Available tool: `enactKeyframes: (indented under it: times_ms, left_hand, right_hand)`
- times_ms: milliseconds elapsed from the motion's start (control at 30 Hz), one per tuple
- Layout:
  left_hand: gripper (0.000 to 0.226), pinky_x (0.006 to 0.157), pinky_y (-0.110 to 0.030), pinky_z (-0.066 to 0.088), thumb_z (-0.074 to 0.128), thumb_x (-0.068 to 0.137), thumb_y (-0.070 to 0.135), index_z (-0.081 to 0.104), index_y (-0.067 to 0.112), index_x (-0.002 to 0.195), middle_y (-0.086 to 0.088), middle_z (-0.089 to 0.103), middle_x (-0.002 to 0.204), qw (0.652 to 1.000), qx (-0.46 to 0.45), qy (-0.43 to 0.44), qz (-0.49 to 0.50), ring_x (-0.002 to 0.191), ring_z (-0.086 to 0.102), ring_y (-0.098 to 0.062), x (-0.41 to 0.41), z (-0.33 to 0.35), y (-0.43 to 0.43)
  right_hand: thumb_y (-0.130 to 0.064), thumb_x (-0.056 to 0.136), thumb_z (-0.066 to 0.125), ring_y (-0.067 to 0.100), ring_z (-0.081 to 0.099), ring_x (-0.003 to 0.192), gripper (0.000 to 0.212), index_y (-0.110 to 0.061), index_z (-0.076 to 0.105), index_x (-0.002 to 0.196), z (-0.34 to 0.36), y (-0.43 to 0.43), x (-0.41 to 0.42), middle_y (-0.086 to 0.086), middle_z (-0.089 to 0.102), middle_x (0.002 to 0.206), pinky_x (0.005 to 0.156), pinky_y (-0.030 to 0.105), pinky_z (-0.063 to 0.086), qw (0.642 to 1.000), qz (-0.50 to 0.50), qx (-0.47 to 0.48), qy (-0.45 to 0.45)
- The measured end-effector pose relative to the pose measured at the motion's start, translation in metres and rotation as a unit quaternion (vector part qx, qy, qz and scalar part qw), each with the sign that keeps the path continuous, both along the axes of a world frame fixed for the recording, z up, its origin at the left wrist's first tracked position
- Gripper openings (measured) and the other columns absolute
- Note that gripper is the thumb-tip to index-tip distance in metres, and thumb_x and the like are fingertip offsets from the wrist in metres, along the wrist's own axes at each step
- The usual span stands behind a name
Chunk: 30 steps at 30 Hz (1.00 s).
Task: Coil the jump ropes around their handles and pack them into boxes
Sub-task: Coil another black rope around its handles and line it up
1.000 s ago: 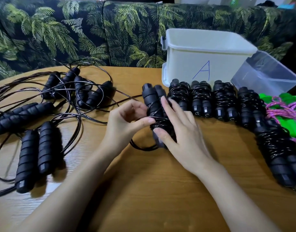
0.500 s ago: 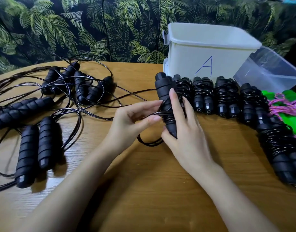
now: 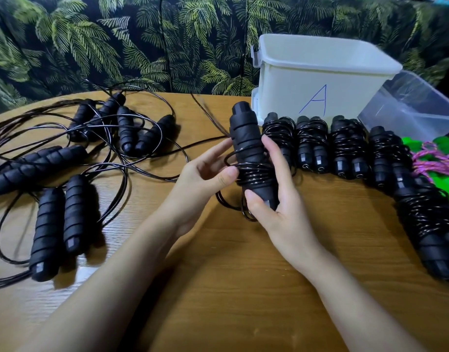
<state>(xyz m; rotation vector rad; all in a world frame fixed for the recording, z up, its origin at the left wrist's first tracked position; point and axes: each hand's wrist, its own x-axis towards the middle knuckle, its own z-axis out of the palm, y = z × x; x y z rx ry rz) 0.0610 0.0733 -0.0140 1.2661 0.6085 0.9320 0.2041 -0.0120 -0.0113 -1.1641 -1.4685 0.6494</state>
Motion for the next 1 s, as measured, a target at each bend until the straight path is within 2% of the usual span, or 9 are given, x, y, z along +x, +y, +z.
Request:
enactKeyframes:
  times_ms: [67,100,200,267,400,533,767,900,1000]
  left_hand:
    - [0.051,0.095,-0.024,0.050,0.074,0.081,0.018,0.055,0.022,0.128,0.005,0.074,0.112,1.000,0.004,-0.002,0.005,0.113,0.065,-0.010,0.001,0.003,-0.003]
    - [0.044,0.093,-0.023,0.051,0.069,0.082,0.015,0.057,0.023,0.124,0.005,0.075,0.108,1.000,0.004,-0.007,0.016,0.109,0.066,-0.009,0.001,0.005,-0.004]
    - [0.041,0.094,-0.029,0.053,0.070,0.082,0.016,0.061,0.017,0.122,0.000,0.075,0.105,0.998,-0.003,-0.013,0.054,0.105,0.068,-0.013,0.002,0.005,-0.006]
    - [0.043,0.089,-0.029,0.055,0.076,0.080,0.019,0.061,0.017,0.121,-0.002,0.075,0.103,0.997,0.003,-0.003,0.081,0.101,0.069,-0.015,0.002,0.006,-0.007]
    - [0.051,0.079,-0.024,0.054,0.080,0.072,0.026,0.062,0.016,0.120,-0.002,0.076,0.100,0.993,0.037,0.016,0.113,0.097,0.070,-0.014,0.002,0.008,-0.009]
    - [0.048,0.070,-0.015,0.049,0.073,0.071,0.026,0.063,0.015,0.116,0.004,0.076,0.087,0.991,0.048,0.017,0.124,0.082,0.068,-0.004,0.001,0.012,-0.009]
    - [0.044,0.073,-0.022,0.052,0.070,0.076,0.024,0.063,0.015,0.118,0.003,0.074,0.084,0.991,0.067,0.017,0.116,0.081,0.066,-0.008,-0.002,0.014,-0.006]
    - [0.045,0.072,-0.023,0.052,0.071,0.076,0.026,0.061,0.012,0.118,0.006,0.072,0.079,0.989,0.069,0.015,0.130,0.078,0.065,-0.007,-0.002,0.013,-0.006]
    - [0.046,0.071,-0.023,0.051,0.072,0.075,0.025,0.060,0.010,0.117,0.005,0.072,0.078,0.987,0.067,0.010,0.143,0.078,0.065,-0.007,-0.002,0.012,-0.007]
  right_hand:
    - [-0.002,0.090,0.053,-0.015,0.049,0.116,0.071,-0.024,0.021,0.150,-0.001,-0.001,0.002,-0.039,0.047,0.135,0.097,0.008,0.039,1.000,0.017,-0.010,0.012]
    - [-0.003,0.091,0.052,-0.016,0.049,0.114,0.070,-0.024,0.021,0.150,-0.002,-0.001,0.002,-0.039,0.047,0.135,0.096,0.008,0.040,1.000,0.020,-0.016,0.011]
    - [-0.014,0.094,0.053,0.000,0.021,0.147,0.069,-0.028,0.017,0.152,-0.005,0.000,-0.002,-0.011,0.021,0.161,0.118,0.029,0.028,0.998,-0.008,-0.006,-0.059]
    - [-0.013,0.094,0.055,0.000,0.009,0.149,0.073,-0.025,0.014,0.153,-0.006,0.003,-0.004,-0.003,0.014,0.164,0.119,0.018,0.014,0.995,-0.028,0.009,-0.099]
    - [-0.011,0.096,0.054,-0.002,0.012,0.148,0.071,-0.028,0.014,0.153,-0.008,0.006,-0.003,-0.004,0.018,0.162,0.116,0.012,0.012,0.992,-0.012,0.014,-0.127]
    - [-0.012,0.097,0.049,-0.002,0.019,0.147,0.065,-0.028,0.017,0.151,-0.007,0.008,0.002,-0.012,0.023,0.159,0.117,0.016,0.017,0.998,0.004,0.000,-0.058]
    - [-0.018,0.102,0.039,-0.006,0.023,0.144,0.058,-0.025,0.015,0.154,-0.002,0.004,0.012,-0.021,0.025,0.156,0.113,0.012,0.024,0.995,0.058,-0.042,0.068]
    - [-0.031,0.103,0.038,-0.004,0.013,0.148,0.054,-0.027,0.017,0.153,-0.005,0.008,0.012,-0.012,0.018,0.161,0.116,0.012,0.014,0.999,-0.015,-0.010,-0.044]
    - [-0.015,0.105,0.036,0.000,0.017,0.148,0.050,-0.023,0.021,0.152,-0.005,0.009,0.010,-0.005,0.022,0.161,0.116,0.013,0.014,0.995,-0.038,0.028,-0.090]
